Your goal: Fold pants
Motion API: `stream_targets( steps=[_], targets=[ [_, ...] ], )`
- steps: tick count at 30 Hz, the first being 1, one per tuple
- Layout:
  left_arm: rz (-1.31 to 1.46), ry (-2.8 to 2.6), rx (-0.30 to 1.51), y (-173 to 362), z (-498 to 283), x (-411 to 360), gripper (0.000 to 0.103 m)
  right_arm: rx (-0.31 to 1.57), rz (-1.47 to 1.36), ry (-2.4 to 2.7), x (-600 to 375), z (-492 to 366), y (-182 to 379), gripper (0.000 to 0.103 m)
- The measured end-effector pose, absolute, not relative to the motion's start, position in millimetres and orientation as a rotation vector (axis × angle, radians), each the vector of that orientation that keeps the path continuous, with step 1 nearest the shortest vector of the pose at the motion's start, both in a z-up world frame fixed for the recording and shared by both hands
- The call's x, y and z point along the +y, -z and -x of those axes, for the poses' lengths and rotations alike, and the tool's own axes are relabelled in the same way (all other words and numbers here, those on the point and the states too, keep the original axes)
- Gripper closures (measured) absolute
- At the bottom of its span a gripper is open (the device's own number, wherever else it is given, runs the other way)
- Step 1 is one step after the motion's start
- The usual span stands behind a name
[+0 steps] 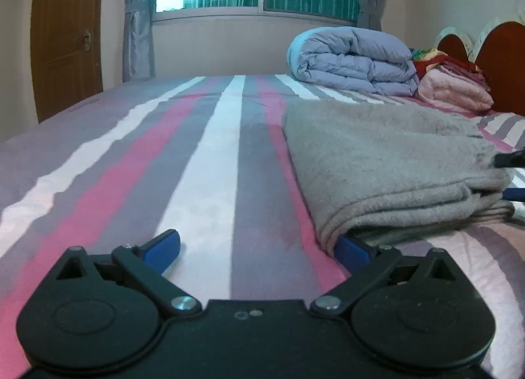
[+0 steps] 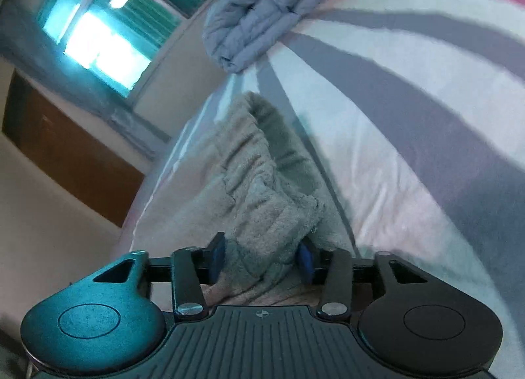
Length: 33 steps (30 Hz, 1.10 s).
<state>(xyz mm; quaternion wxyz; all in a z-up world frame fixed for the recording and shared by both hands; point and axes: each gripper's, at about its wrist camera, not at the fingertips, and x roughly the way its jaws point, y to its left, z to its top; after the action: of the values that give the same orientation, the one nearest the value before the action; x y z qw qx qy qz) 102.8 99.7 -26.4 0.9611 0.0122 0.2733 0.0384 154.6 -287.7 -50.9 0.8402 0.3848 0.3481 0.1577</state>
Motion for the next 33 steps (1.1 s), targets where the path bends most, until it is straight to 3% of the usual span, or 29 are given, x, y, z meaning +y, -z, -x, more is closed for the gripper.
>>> stream_targets(
  steps=[1, 5, 13, 16, 18, 19, 25, 31, 33],
  targets=[
    [-0.02, -0.083, 0.535, 21.6, -96.1, 102.2, 0.009, 0.699, -0.781, -0.296, -291.6, -144.0, 43.2, 0.038],
    [0.063, -0.095, 0.408, -0.9, -74.2, 120.9, 0.008, 0.568, -0.725, -0.185, -318.9, -110.7, 20.2, 0.037],
    [0.087, -0.017, 0.482, -18.8, -163.4, 109.1, 0.008, 0.413, -0.414, -0.367, -271.4, -124.9, -26.6, 0.037],
    [0.021, -0.017, 0.618, 9.0, -196.0, 95.1, 0.007, 0.515, -0.287, -0.403, -241.6, -151.2, -9.1, 0.038],
    [0.03, -0.003, 0.662, 24.7, -203.4, 96.7, 0.007, 0.757, -0.187, -0.356, -225.4, -180.5, 26.0, 0.035],
    [0.049, 0.006, 0.664, 24.1, -202.7, 100.2, 0.007, 0.811, -0.192, -0.348, -227.5, -186.0, 38.3, 0.029],
    [0.121, 0.092, 0.612, 2.5, -197.4, 131.5, 0.008, 0.627, -0.33, -0.41, -273.6, -159.1, 10.0, 0.029],
    [0.297, 0.294, 0.763, 19.0, -240.5, 149.5, 0.024, 0.8, -0.774, -0.473, -325.3, -196.8, 44.1, 0.029],
    [0.345, 0.349, 0.809, 28.4, -251.0, 154.9, 0.022, 0.859, -0.806, -0.475, -331.9, -205.1, 57.1, 0.029]
  ],
)
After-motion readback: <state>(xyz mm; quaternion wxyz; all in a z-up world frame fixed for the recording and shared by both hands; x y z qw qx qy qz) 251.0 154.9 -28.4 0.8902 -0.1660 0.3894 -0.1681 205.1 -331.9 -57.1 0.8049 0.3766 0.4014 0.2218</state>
